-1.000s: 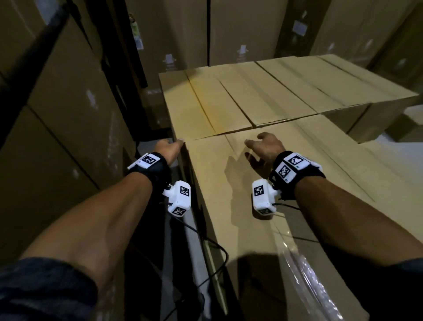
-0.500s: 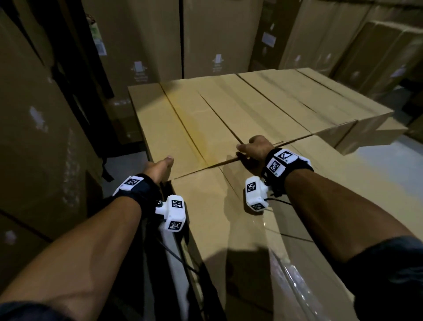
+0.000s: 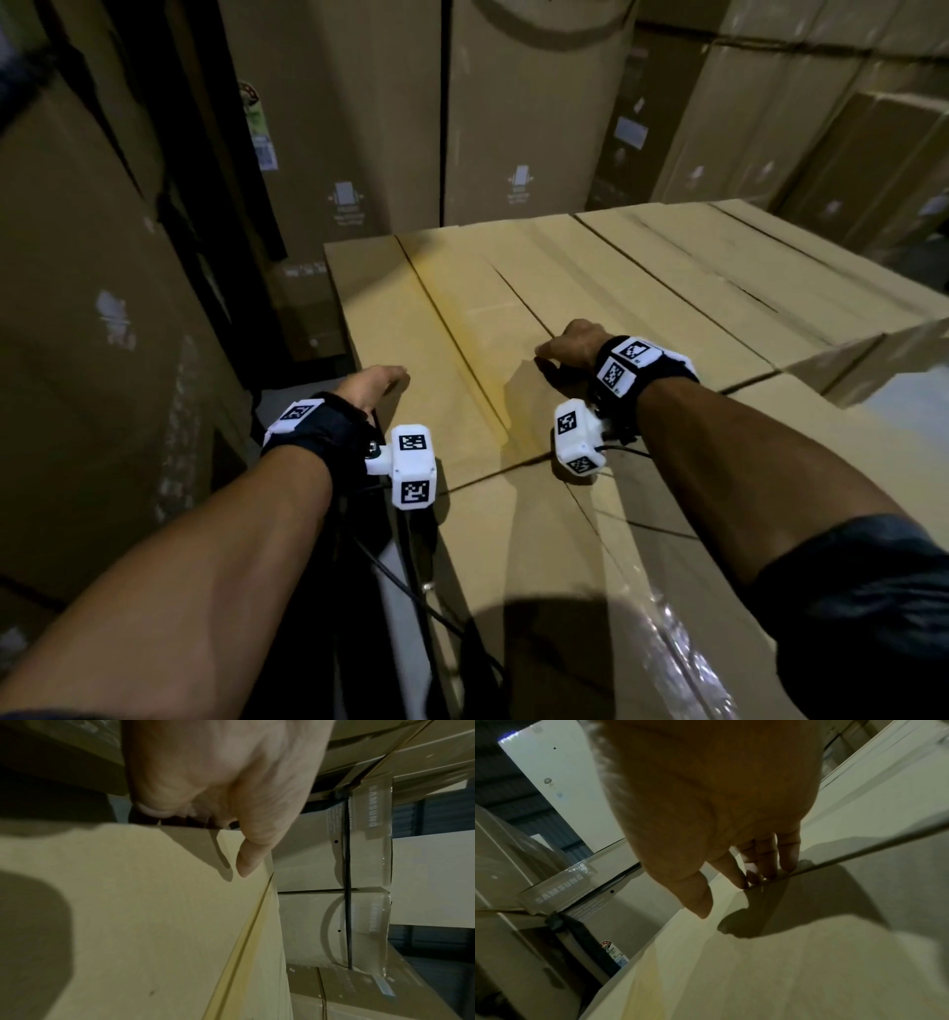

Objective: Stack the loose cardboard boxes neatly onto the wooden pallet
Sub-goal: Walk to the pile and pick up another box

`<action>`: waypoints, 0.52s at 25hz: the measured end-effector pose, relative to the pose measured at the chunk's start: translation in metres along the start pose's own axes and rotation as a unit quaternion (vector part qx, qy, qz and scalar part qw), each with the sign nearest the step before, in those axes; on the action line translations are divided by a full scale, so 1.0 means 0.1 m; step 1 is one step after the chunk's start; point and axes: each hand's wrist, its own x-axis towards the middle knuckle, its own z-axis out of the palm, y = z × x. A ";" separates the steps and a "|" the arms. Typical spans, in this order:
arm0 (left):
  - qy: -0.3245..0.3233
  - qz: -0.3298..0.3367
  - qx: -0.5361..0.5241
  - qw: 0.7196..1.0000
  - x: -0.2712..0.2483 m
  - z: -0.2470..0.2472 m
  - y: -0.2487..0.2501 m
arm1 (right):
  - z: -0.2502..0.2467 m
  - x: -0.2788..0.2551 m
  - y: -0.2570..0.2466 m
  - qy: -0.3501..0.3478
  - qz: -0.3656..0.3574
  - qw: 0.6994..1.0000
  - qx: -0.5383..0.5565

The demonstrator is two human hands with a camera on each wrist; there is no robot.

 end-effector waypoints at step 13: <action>-0.018 -0.039 -0.044 0.998 1.24 -0.07 -0.38 | 0.06 0.19 -0.20 0.030 -0.017 0.998 -0.049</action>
